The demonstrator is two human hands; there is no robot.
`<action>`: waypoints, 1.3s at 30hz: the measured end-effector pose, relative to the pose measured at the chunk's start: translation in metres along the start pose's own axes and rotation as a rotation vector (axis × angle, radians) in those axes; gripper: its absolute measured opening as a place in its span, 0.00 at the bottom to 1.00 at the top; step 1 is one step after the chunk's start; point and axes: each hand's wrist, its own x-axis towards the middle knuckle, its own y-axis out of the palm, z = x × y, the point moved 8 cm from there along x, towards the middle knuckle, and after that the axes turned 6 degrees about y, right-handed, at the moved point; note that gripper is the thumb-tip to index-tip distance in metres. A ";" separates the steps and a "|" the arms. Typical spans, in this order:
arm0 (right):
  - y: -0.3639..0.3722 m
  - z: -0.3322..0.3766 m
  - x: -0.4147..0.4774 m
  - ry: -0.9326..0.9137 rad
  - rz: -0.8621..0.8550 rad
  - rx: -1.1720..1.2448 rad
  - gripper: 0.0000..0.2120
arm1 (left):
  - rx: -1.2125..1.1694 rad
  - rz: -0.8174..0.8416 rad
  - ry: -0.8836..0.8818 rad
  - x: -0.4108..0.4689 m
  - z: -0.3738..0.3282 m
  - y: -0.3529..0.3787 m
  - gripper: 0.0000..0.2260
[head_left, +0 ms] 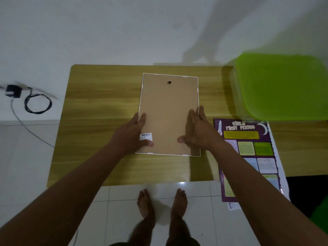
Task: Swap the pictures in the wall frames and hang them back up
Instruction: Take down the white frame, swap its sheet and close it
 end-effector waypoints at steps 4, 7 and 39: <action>0.004 0.008 -0.003 -0.082 0.043 -0.050 0.58 | 0.057 0.080 0.118 -0.017 -0.008 0.019 0.66; 0.010 0.009 -0.010 -0.080 0.104 -0.151 0.64 | 0.265 0.002 0.191 -0.023 -0.004 0.025 0.62; 0.011 0.028 -0.033 -0.304 0.026 -0.415 0.58 | 0.250 -0.120 0.226 -0.025 -0.016 0.001 0.46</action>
